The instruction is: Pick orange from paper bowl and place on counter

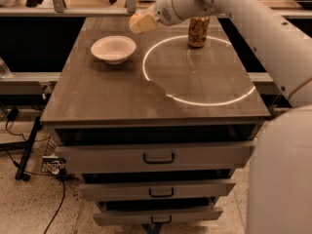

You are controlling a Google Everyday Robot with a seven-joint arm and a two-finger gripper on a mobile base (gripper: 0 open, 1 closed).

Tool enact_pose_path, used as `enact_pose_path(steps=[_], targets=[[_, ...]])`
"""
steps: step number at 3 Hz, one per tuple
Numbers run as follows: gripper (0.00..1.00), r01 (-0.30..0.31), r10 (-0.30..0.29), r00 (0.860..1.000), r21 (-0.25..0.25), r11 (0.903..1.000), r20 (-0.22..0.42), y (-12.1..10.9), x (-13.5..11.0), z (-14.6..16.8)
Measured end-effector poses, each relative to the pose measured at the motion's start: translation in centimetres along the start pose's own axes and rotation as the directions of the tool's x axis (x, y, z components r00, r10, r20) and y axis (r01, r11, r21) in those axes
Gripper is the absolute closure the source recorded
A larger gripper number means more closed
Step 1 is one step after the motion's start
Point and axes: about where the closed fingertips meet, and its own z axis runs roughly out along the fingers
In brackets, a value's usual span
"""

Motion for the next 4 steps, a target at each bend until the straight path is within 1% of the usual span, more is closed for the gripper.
enact_pose_path(steps=[1, 2, 3, 4], targets=[[1.00, -0.070, 0.068, 0.995, 0.037, 0.9968, 0.074, -1.1, 2.5, -3.0], [1.00, -0.138, 0.130, 0.981, 0.042, 0.9895, 0.146, -1.7, 6.2, -5.9], [1.00, -0.160, 0.153, 0.974, 0.030, 0.9866, 0.170, -1.6, 8.1, -6.7], [0.74, -0.129, 0.134, 0.979, -0.045, 0.9907, 0.154, -0.9, 9.3, -4.7]])
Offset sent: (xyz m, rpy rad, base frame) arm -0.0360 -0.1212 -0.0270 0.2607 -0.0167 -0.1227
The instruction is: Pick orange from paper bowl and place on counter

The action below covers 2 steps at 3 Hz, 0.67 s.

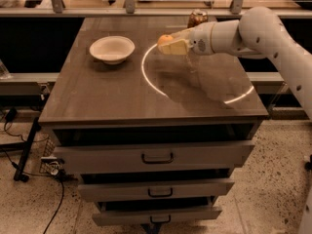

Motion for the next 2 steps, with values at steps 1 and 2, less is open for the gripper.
enact_pose_path(steps=[1, 2], targets=[[0.51, 0.021, -0.023, 0.999, -0.061, 0.9979, -0.030, 0.6, 1.0, 1.6], [0.28, 0.069, -0.075, 0.996, -0.118, 0.9906, -0.048, 1.4, 1.5, 2.8]])
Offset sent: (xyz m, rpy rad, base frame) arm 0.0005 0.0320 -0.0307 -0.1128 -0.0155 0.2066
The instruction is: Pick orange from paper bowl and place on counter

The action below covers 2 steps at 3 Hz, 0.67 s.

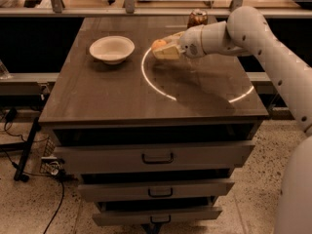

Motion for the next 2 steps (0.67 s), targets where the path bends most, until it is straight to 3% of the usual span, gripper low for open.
enact_pose_path(steps=[1, 2], targets=[[0.00, 0.036, -0.037, 0.999, -0.026, 0.9990, -0.016, 0.59, 0.52, 0.18], [0.00, 0.044, -0.045, 0.999, -0.027, 0.9987, -0.025, 1.06, 1.11, -0.24]])
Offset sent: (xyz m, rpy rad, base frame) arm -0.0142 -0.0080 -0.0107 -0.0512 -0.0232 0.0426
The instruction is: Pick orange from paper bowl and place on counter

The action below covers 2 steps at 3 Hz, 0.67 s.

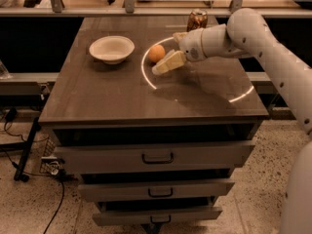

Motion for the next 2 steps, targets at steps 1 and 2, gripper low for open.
enact_pose_path(steps=[1, 2], targets=[[0.00, -0.003, 0.003, 1.000, 0.009, 1.0000, -0.005, 0.3, 0.4, -0.6], [0.00, -0.011, 0.009, 0.999, 0.092, 0.9957, 0.031, 0.0, 0.5, -5.7]])
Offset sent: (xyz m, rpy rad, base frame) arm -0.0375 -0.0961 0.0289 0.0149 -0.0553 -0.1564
